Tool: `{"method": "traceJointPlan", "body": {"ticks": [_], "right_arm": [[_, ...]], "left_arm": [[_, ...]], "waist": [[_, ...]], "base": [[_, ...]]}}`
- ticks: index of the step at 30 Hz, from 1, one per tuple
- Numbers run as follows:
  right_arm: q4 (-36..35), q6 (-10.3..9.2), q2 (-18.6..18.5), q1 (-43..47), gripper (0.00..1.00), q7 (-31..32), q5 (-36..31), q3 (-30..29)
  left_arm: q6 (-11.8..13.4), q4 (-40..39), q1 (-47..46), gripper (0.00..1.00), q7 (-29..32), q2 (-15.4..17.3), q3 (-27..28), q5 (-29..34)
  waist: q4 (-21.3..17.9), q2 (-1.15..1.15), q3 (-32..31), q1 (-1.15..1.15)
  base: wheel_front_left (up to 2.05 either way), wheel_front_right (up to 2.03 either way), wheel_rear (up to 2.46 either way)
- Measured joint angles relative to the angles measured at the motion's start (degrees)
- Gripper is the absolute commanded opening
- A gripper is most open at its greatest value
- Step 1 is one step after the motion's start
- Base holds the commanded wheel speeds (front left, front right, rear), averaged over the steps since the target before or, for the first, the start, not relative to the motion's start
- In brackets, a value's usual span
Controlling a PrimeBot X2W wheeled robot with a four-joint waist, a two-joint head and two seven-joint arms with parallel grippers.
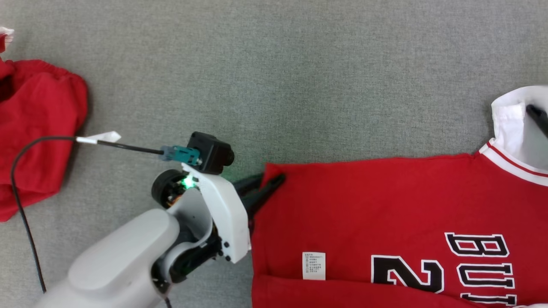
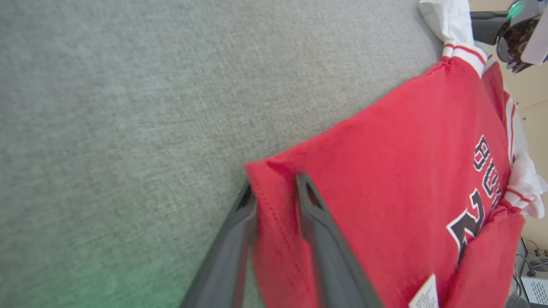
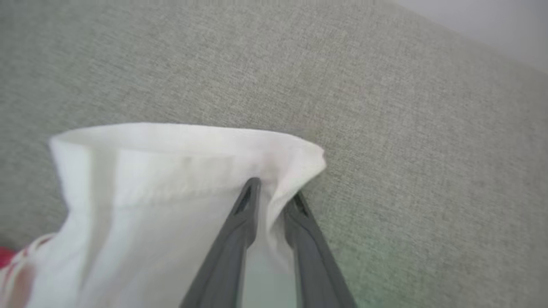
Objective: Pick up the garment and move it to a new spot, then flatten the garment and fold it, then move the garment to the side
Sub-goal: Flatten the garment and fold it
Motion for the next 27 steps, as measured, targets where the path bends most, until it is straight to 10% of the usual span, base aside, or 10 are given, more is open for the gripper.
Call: {"method": "traceJointPlan", "body": {"ticks": [17, 27], "right_arm": [[5.44, 0.16, 1.04, -6.39, 0.0, -15.08, -1.89, -3.7], [-1.97, 0.16, -1.72, 10.79, 0.0, -24.07, 2.37, -3.61]], "left_arm": [[0.79, 4.98, -4.08, 0.0, -5.81, -2.38, 5.09, 0.05], [1.98, 0.03, 5.87, 0.0, -11.96, -0.51, 4.91, -0.6]], "waist": [[-1.07, 0.0, -4.24, 0.01], [-3.92, 0.0, -9.43, 0.0]], "base": [[0.0, 0.0, 0.0], [0.0, 0.0, 0.0]]}}
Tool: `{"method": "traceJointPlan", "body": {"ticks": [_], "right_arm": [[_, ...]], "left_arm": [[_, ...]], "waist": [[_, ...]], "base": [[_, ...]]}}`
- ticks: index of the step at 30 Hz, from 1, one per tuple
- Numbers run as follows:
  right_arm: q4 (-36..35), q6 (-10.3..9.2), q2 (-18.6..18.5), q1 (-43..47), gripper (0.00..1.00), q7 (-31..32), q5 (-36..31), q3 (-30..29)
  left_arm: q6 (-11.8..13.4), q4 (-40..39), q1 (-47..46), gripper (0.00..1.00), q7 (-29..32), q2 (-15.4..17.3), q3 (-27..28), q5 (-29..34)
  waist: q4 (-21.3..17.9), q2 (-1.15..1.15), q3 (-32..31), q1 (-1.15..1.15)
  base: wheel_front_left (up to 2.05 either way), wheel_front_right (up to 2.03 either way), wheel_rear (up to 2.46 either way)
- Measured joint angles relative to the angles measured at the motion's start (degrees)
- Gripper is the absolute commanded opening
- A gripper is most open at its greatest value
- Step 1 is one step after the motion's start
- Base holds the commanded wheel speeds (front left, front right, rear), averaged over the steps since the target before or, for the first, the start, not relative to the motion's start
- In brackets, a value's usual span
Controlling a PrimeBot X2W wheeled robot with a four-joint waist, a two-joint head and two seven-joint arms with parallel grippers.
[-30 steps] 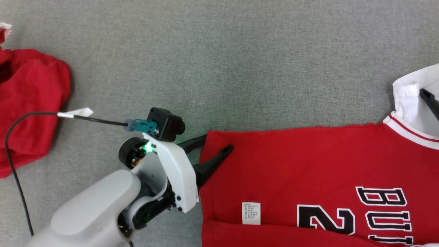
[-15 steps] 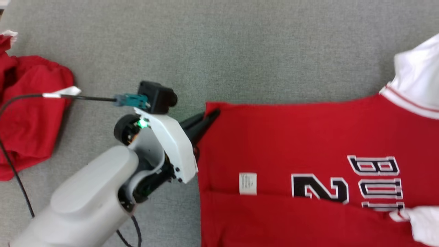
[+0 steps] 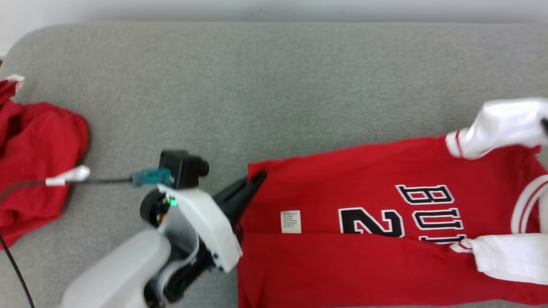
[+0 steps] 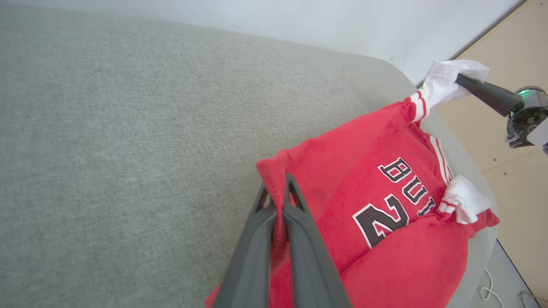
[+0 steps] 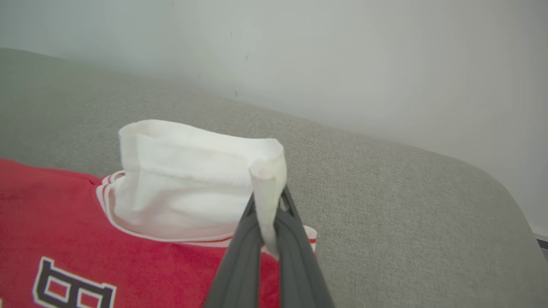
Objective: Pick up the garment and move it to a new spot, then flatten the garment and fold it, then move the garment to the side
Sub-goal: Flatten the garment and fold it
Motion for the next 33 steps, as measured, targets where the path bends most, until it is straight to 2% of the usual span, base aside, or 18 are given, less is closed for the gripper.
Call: {"method": "traceJointPlan", "body": {"ticks": [5, 12, 18, 28, 29, 30, 31, 32, 33], "right_arm": [[-3.34, 0.0, -0.96, 9.71, 0.0, -1.8, 1.36, -1.02], [-3.78, 0.0, 0.86, 16.08, 0.0, -2.83, 1.94, -1.64], [-2.21, 0.0, 2.35, 17.19, 0.0, -3.96, 1.76, -1.47], [-1.94, 0.0, 2.44, 19.3, 0.0, -5.68, 2.67, -0.57], [-1.8, 0.0, 2.34, 19.41, 0.22, -5.67, 2.55, -0.31], [-1.58, 0.0, 2.27, 19.5, 0.66, -5.59, 2.42, 0.07], [-1.47, 0.01, 2.11, 19.74, 1.0, -5.05, 2.29, 0.65], [-1.32, 0.0, 2.1, 20.18, 1.0, -4.77, 2.29, 1.05], [-1.16, 0.0, 2.1, 20.45, 1.0, -4.55, 2.4, 1.35]], "left_arm": [[2.53, -5.24, 6.93, 0.0, -2.42, 2.82, -0.37, -0.24], [5.34, -8.68, 14.29, 0.0, -3.78, 4.42, -1.43, -1.15], [5.88, -8.96, 16.23, 0.0, -4.25, 4.71, -2.08, -1.27], [6.48, -9.93, 17.77, 0.0, -4.26, 5.56, -2.02, -2.38], [6.66, -9.95, 18.03, 0.0, -4.26, 5.57, -2.1, -2.43], [6.92, -9.93, 18.23, 0.13, -4.26, 5.68, -2.19, -2.45], [7.19, -9.85, 18.48, 0.42, -4.35, 5.84, -2.22, -2.44], [7.62, -9.66, 18.8, 1.0, -4.34, 6.02, -2.33, -2.36], [7.84, -9.38, 19.07, 1.0, -4.28, 6.39, -2.81, -1.99]], "waist": [[-2.43, 0.0, -2.59, 0.0], [-4.84, 0.0, -4.67, 0.0], [-5.01, 0.0, -5.0, 0.0], [-5.82, 0.0, -5.98, 0.0], [-5.99, 0.0, -6.1, 0.0], [-6.16, 0.0, -6.21, 0.0], [-6.3, 0.0, -6.32, 0.0], [-6.42, 0.0, -6.44, 0.0], [-6.53, 0.0, -6.55, 0.0]], "base": [[0.0, 0.0, 0.0], [0.0, 0.0, 0.0], [0.0, 0.0, 0.0], [0.0, 0.0, 0.0], [0.0, 0.0, 0.0], [0.0, 0.0, 0.0], [0.0, 0.0, 0.0], [0.0, 0.0, 0.0], [0.0, 0.0, 0.0]]}}
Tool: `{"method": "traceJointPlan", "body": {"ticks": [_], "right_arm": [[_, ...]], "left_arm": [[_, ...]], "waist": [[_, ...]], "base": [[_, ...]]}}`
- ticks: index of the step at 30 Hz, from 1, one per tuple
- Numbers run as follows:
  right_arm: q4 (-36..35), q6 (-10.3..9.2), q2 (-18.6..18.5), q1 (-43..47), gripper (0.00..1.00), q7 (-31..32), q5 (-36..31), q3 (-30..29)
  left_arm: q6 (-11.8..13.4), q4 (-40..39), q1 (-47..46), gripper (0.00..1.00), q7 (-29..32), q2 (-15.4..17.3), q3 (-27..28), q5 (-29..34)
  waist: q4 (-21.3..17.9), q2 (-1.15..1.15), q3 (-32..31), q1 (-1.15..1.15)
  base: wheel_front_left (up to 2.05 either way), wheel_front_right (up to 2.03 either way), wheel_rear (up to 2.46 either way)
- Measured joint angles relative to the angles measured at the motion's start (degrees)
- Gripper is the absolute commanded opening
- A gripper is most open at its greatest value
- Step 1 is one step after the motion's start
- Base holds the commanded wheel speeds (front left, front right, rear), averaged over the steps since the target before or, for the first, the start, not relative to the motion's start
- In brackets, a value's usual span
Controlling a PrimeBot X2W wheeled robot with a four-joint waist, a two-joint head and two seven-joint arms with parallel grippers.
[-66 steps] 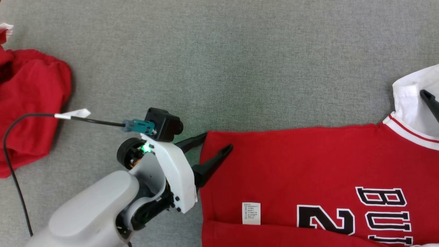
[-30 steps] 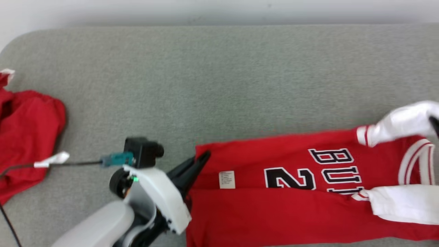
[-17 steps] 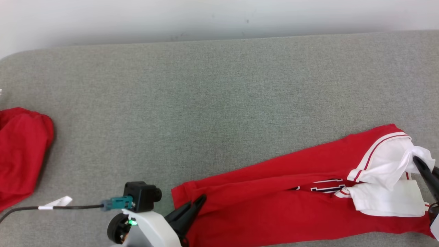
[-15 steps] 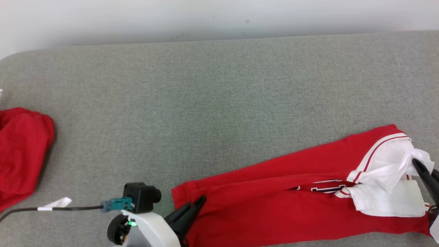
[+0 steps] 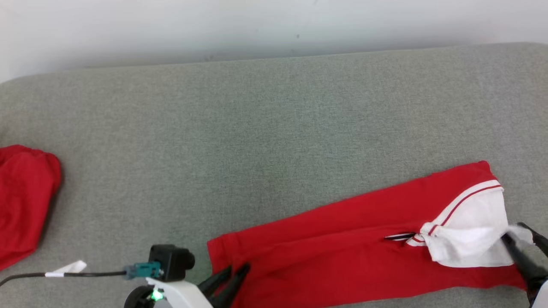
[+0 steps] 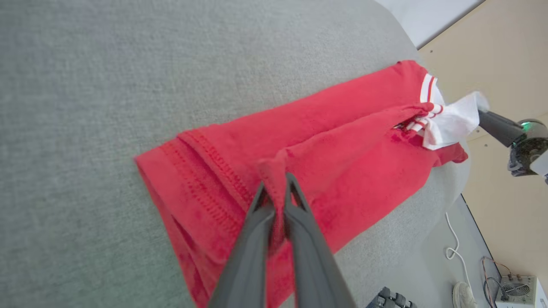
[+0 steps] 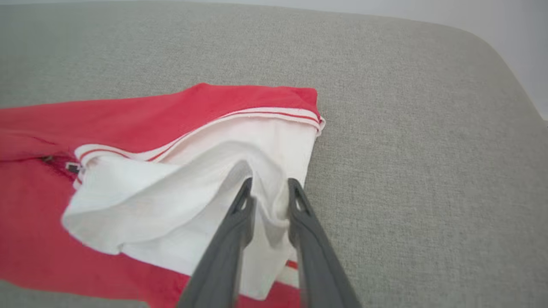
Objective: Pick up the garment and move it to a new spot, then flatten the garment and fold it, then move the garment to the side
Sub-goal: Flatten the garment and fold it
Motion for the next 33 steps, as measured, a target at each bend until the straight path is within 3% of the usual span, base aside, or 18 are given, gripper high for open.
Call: {"method": "traceJointPlan", "body": {"ticks": [5, 12, 16, 19, 26, 33], "right_arm": [[0.76, 0.0, -1.51, 2.14, 1.0, 1.23, 0.82, -0.03], [0.68, 0.0, -2.1, 5.84, 1.0, 0.75, 2.86, -5.67], [-0.63, 0.0, -2.55, 7.17, 1.0, 2.0, 3.05, -9.72], [-1.56, 0.0, -2.37, 7.79, 1.0, 3.58, 3.08, -12.95], [-2.33, 0.0, 1.91, 7.55, 1.0, 9.92, 1.38, -14.08], [4.23, 0.0, 7.95, 3.77, 1.0, 12.41, -2.75, -12.18]], "left_arm": [[2.19, 0.97, 2.27, 1.0, -1.89, 1.07, -0.24, 1.91], [8.15, 2.63, 6.37, 1.0, -14.6, -1.15, 6.08, 6.99], [10.76, 2.22, 9.11, 1.0, -15.43, -4.04, 11.34, 15.91], [11.37, 0.49, 12.12, 1.0, -15.52, -7.34, 16.16, 23.17], [7.09, 0.92, 18.22, 1.0, -15.52, -13.95, 22.23, 35.05], [1.04, 2.22, 19.98, 1.0, -15.53, -19.45, 27.88, 41.06]], "waist": [[-0.24, 0.0, -0.86, 0.0], [-0.05, 0.0, -2.54, 0.0], [0.24, 0.0, -3.64, 0.0], [0.58, 0.0, -4.39, 0.0], [1.42, 0.0, -4.85, -0.01], [2.7, 0.0, -3.88, 0.0]], "base": [[0.0, 0.0, 0.0], [0.0, 0.0, 0.0], [0.0, 0.0, 0.0], [0.0, 0.0, 0.0], [0.0, 0.0, 0.0], [0.0, 0.0, 0.0]]}}
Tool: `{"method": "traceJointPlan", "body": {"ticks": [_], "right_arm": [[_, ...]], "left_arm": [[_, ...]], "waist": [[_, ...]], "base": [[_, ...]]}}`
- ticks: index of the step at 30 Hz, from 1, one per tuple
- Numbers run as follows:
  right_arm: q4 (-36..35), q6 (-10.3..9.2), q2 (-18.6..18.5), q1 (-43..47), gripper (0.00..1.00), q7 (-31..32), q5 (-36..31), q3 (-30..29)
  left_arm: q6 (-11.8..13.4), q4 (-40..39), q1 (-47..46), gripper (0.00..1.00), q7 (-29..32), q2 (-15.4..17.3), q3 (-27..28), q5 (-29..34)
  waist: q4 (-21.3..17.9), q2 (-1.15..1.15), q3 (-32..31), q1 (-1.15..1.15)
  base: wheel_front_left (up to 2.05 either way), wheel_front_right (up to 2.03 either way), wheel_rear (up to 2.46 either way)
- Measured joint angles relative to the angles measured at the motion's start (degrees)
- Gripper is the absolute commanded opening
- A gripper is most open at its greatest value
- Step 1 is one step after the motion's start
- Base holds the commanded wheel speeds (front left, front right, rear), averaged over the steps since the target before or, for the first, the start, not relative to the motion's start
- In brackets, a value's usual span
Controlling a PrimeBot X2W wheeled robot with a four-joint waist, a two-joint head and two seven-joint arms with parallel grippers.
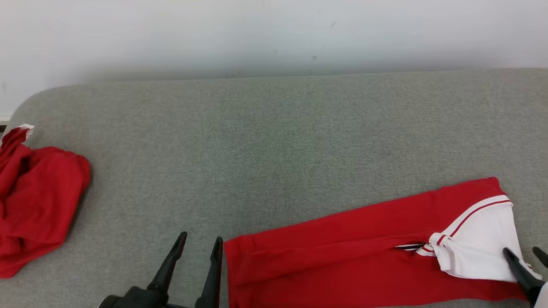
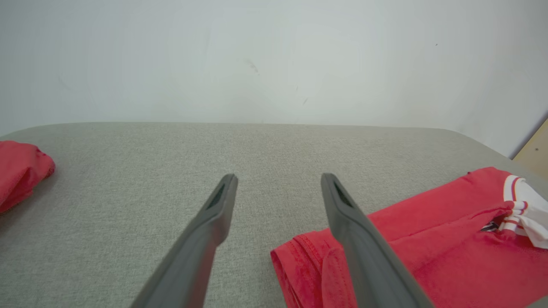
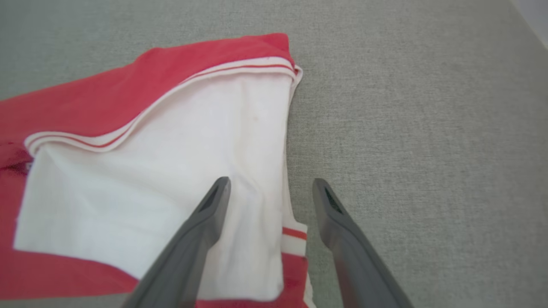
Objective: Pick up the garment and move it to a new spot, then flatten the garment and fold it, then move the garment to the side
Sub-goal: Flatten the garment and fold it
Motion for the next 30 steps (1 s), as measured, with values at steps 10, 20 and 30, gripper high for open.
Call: {"method": "traceJointPlan", "body": {"ticks": [10, 20, 30], "right_arm": [[10.0, 0.07, 2.46, -4.87, 1.0, 1.71, -3.58, 2.34], [10.58, -0.29, 3.08, -7.72, 0.0, 1.53, 2.43, 7.9], [12.92, 0.07, -0.67, -9.62, 0.0, -3.32, 6.25, 9.22]], "left_arm": [[-6.55, 2.22, 1.23, 1.0, -0.01, -5.82, 5.77, 4.77], [-11.31, 4.54, 2.1, 1.0, -0.03, -10.2, 9.34, 8.06], [-13.79, 6.43, 3.49, 1.0, -0.03, -12.23, 12.51, 9.57]], "waist": [[1.91, 0.0, 1.18, 0.0], [2.57, 0.0, 1.21, 0.0], [1.6, 0.0, 0.0, 0.01]], "base": [[0.0, 0.0, 0.0], [0.0, 0.0, 0.0], [0.0, 0.0, 0.0]]}}
